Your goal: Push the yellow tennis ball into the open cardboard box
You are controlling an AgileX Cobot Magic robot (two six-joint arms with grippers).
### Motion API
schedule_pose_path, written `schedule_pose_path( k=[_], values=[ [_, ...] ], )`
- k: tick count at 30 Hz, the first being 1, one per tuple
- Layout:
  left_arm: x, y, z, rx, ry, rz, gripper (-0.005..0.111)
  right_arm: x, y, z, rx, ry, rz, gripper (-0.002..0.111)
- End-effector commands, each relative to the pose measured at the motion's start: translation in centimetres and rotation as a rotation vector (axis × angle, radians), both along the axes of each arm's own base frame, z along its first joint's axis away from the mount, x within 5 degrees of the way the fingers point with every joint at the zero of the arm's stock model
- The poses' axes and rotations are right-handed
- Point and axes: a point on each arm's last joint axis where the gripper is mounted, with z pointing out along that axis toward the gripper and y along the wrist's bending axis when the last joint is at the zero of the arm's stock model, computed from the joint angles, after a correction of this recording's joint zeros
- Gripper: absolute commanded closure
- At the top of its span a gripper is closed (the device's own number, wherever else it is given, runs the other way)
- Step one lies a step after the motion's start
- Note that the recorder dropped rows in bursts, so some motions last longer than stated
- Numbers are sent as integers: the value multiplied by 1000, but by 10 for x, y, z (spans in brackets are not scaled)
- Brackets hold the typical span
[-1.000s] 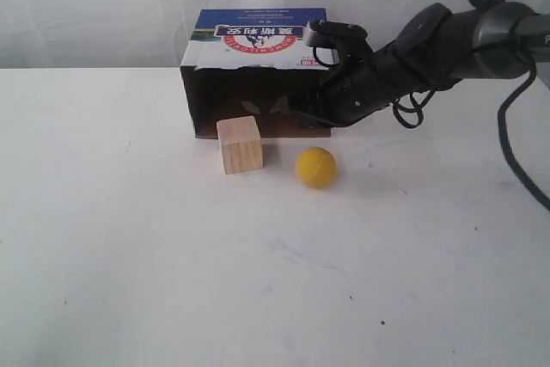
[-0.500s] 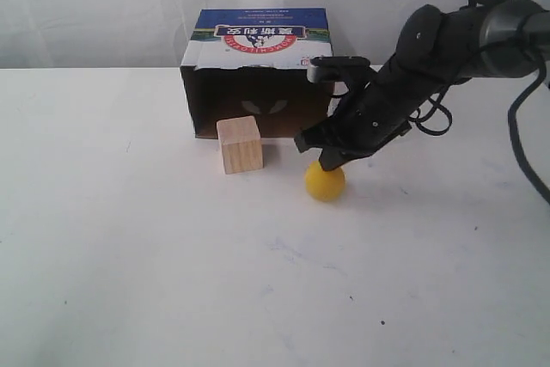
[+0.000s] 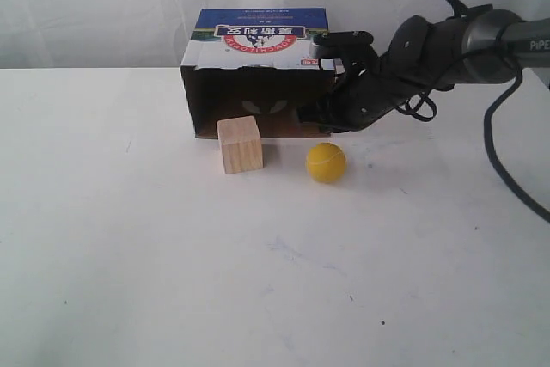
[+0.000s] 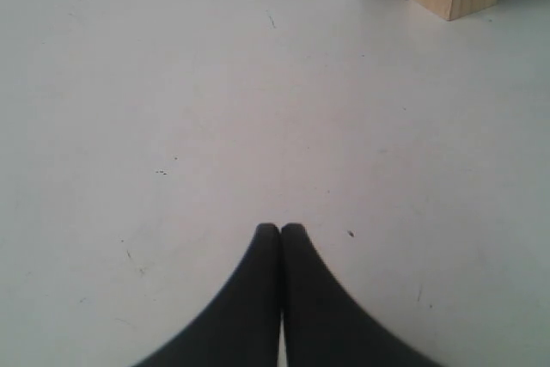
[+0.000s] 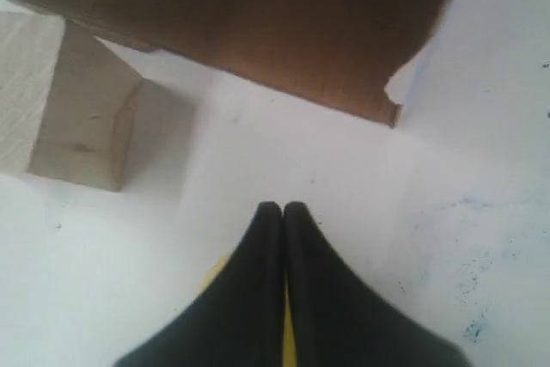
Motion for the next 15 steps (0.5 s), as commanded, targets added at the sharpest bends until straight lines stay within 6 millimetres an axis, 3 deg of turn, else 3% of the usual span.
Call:
schedule_pose_path(
  k=[1, 6, 15],
  values=[
    [0, -1, -1, -7, -2, -8, 107, -8, 0, 9, -19, 47, 55, 108],
    [0, -1, -1, -7, -2, -8, 107, -20, -7, 1, -114, 194, 85, 108],
    [0, -1, -1, -7, -2, -8, 107, -5, -6, -4, -82, 78, 7, 108]
  ],
)
